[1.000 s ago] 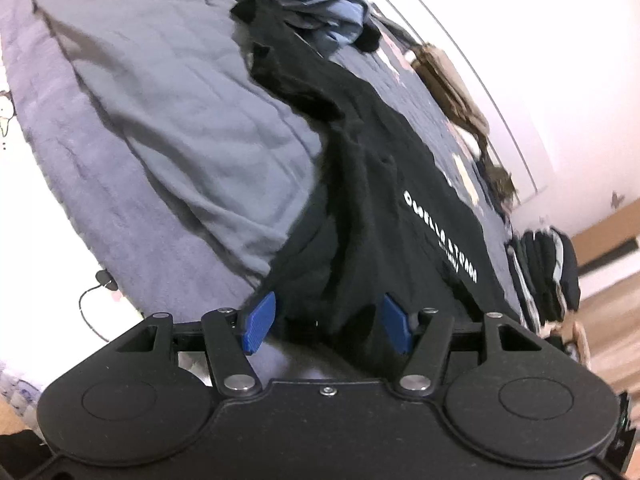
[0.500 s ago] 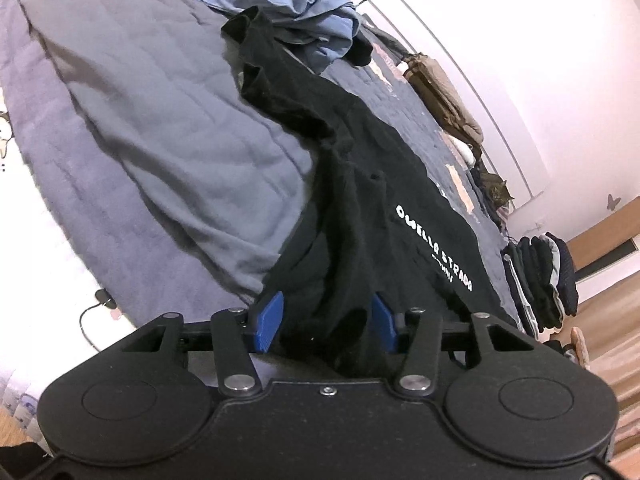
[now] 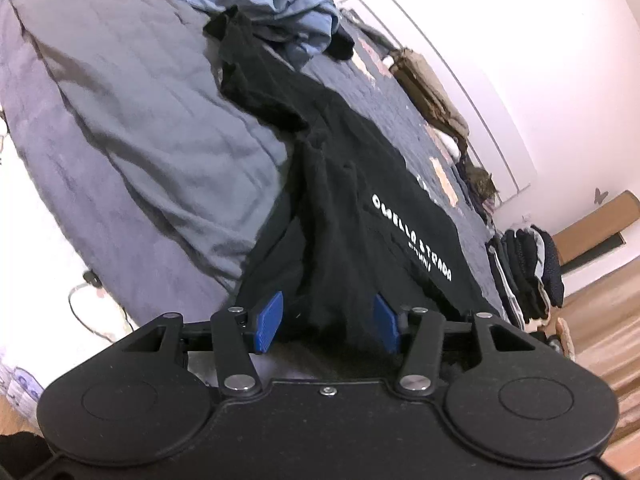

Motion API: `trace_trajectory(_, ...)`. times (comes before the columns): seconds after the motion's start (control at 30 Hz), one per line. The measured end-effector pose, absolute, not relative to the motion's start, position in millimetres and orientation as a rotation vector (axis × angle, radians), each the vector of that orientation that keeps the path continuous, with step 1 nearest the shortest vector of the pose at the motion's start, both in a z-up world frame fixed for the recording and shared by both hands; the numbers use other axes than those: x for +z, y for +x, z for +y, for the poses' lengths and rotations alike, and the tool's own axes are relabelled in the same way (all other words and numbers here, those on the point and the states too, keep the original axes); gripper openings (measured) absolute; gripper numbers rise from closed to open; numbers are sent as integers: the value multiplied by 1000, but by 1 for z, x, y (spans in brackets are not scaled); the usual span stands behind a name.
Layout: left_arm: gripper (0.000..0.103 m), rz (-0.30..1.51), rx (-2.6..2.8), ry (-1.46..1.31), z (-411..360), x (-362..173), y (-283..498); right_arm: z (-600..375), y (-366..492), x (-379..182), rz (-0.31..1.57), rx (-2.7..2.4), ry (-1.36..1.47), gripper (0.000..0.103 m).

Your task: Fold clothes

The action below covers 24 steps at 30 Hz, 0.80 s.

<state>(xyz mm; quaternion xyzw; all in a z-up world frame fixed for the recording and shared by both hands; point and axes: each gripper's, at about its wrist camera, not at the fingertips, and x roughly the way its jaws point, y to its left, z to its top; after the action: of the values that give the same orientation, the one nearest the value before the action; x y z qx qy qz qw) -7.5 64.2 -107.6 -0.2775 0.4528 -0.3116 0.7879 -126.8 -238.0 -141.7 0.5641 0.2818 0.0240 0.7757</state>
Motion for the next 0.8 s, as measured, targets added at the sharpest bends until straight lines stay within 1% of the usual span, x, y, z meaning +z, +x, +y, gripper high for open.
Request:
trace_trajectory(0.13, 52, 981, -698, -638, 61, -110, -12, -243, -128, -131, 555, 63, 1244, 16)
trace_trajectory(0.2, 55, 989, -702, -700, 59, -116, -16, -245, -126, -134, 544, 63, 1283, 16)
trace_trajectory(0.4, 56, 1008, -704, -834, 46, -129, -29, -245, -126, -140, 535, 64, 1347, 16)
trace_trajectory(0.47, 62, 993, -689, -854, 42, -132, -31, -246, -127, -141, 530, 65, 1361, 16)
trace_trajectory(0.53, 63, 1001, -658, -883, 38, -137, -27, -245, -127, -140, 523, 64, 1361, 16)
trace_trajectory(0.7, 63, 997, -588, -899, 28, -145, -14, -242, -128, -143, 531, 53, 1353, 16)
trace_trajectory(0.73, 61, 993, -576, -891, 28, -145, -13, -242, -128, -143, 531, 53, 1350, 16)
trace_trajectory(0.8, 53, 984, -552, -874, 27, -146, -10, -242, -129, -143, 532, 52, 1344, 16)
